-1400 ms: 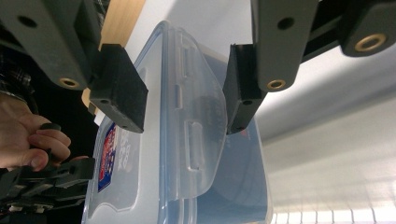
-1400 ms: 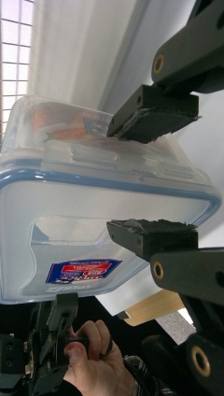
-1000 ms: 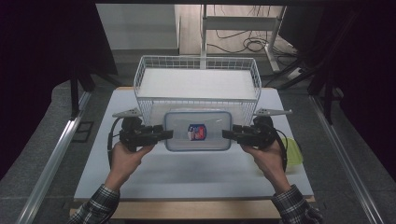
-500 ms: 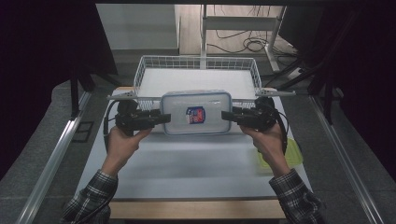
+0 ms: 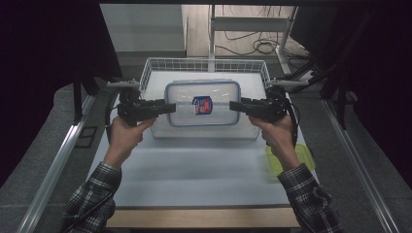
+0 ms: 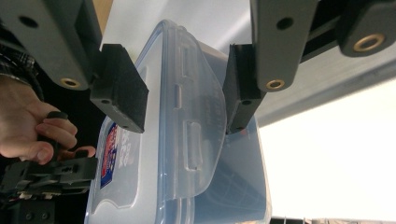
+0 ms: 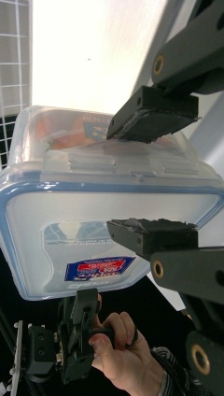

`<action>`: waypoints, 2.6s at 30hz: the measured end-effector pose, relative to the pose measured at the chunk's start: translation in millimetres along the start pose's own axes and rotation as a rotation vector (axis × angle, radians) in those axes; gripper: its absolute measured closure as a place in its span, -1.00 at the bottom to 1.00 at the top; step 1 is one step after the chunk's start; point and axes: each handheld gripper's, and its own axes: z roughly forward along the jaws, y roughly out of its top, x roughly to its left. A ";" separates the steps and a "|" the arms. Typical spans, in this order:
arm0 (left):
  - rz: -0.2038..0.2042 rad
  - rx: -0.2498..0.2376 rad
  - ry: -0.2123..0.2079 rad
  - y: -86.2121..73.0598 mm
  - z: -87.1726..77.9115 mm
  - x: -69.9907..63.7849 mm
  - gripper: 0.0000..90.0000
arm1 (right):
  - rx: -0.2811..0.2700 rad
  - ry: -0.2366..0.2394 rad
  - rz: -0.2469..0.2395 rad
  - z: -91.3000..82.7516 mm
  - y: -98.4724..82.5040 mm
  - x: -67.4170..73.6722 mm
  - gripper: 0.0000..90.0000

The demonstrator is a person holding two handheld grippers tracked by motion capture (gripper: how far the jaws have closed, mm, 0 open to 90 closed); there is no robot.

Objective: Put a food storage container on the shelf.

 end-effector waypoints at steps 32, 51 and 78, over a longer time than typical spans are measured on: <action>-0.057 -0.027 0.028 46.3 25.5 36.6 0.12 | -0.024 -0.036 0.070 25.5 42.4 -36.4 0.10; -0.004 -0.062 0.107 46.1 29.1 29.6 -0.06 | -0.013 -0.095 0.041 31.9 45.6 -34.0 0.01; -0.044 -0.044 0.117 40.5 41.7 37.0 -0.29 | 0.030 -0.188 0.002 42.5 43.6 -34.4 -0.02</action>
